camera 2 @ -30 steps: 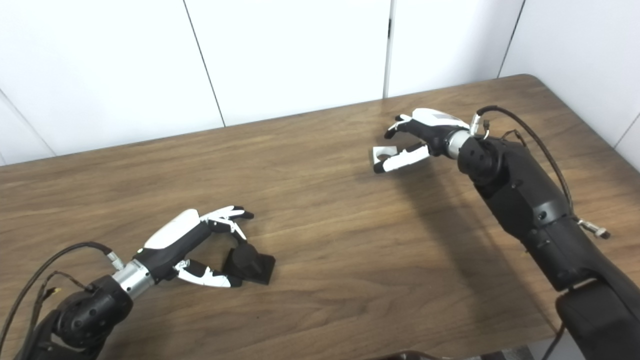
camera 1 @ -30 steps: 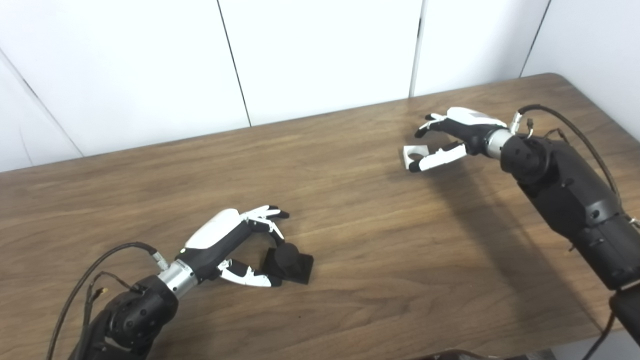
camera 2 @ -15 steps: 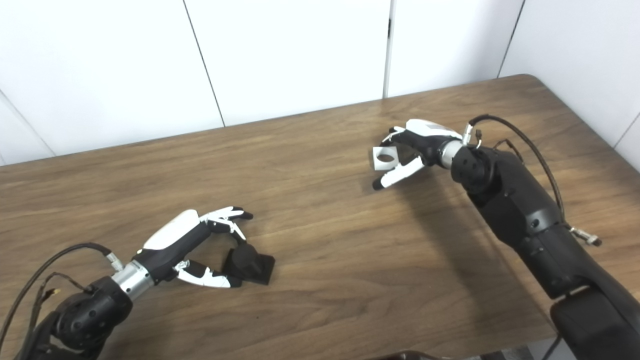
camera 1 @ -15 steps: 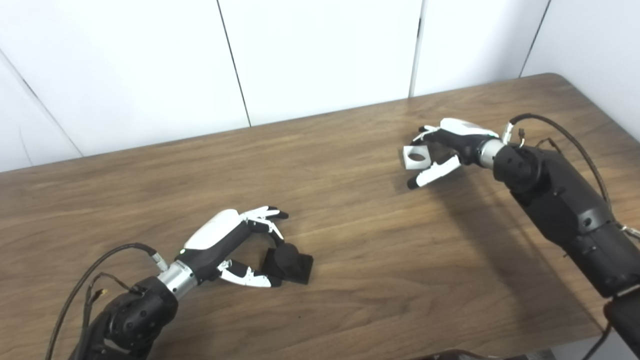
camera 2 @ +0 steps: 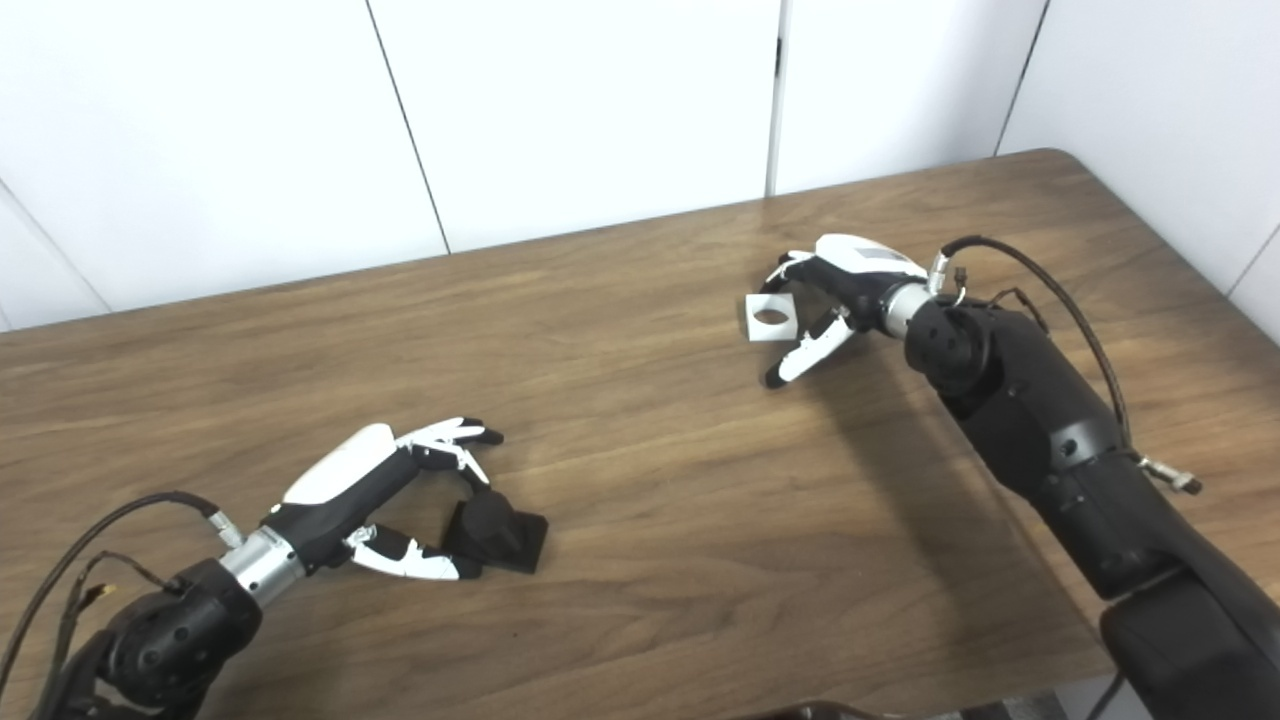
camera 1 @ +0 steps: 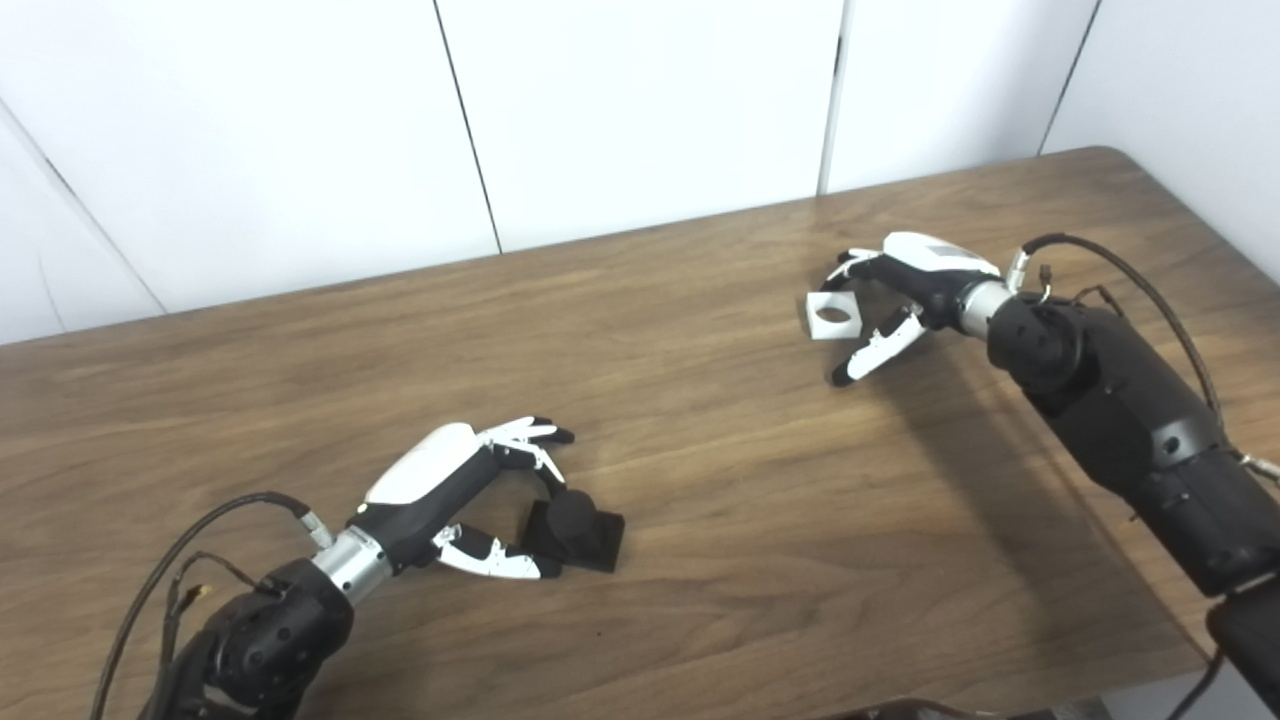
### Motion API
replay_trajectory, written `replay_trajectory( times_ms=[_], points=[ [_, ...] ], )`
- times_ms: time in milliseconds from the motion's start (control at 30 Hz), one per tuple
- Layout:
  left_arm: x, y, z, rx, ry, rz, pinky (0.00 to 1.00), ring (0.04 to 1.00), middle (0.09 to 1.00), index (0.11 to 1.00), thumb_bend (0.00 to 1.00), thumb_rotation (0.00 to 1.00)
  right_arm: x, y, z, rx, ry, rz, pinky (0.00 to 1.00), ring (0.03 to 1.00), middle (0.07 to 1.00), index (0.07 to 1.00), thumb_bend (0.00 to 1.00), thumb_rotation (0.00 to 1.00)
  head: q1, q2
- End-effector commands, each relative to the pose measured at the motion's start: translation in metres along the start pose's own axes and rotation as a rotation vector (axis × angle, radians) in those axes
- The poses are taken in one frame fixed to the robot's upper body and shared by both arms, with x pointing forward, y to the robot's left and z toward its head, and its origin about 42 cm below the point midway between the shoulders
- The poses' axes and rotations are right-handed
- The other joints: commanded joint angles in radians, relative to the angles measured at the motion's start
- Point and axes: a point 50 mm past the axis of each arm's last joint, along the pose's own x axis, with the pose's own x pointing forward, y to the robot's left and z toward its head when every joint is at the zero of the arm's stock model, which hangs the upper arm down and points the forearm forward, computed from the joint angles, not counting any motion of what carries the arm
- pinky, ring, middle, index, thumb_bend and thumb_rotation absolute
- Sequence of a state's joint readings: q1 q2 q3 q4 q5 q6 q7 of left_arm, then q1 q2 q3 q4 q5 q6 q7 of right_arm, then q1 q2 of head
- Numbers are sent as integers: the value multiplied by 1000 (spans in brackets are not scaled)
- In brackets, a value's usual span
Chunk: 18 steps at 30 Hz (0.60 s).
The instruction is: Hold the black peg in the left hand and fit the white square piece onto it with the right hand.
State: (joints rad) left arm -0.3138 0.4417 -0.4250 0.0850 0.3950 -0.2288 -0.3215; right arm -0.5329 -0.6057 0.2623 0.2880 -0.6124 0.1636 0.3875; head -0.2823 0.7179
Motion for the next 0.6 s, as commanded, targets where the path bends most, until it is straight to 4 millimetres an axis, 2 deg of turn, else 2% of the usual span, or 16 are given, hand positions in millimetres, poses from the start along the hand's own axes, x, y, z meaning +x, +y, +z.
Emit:
replay_trajectory(
  times_ms=[0,167,300,467,500,567],
  points=[
    [-20,-18,-15,52,73,-135,926,944,886,489,521,75,1,-17,2,-20,-3,-59,946,953,948,794,823,340,2,2],
    [-23,-19,-14,48,83,-140,925,949,889,489,522,74,3,-14,-3,-23,7,-90,863,910,918,764,762,286,4,6],
    [-24,-20,-14,43,84,-139,925,949,889,489,522,74,4,-11,-5,-21,23,-120,839,894,900,725,719,254,4,9],
    [-23,-20,-12,36,87,-141,934,949,891,489,522,73,6,-6,-7,-27,36,-169,819,866,868,663,663,163,14,14],
    [-23,-21,-11,35,87,-142,935,949,891,489,522,73,7,-5,-7,-23,36,-178,816,861,862,582,589,153,16,14],
    [-23,-22,-12,32,82,-143,935,949,891,489,522,73,7,-3,-7,-17,32,-197,814,852,851,518,532,144,18,14]
  ],
)
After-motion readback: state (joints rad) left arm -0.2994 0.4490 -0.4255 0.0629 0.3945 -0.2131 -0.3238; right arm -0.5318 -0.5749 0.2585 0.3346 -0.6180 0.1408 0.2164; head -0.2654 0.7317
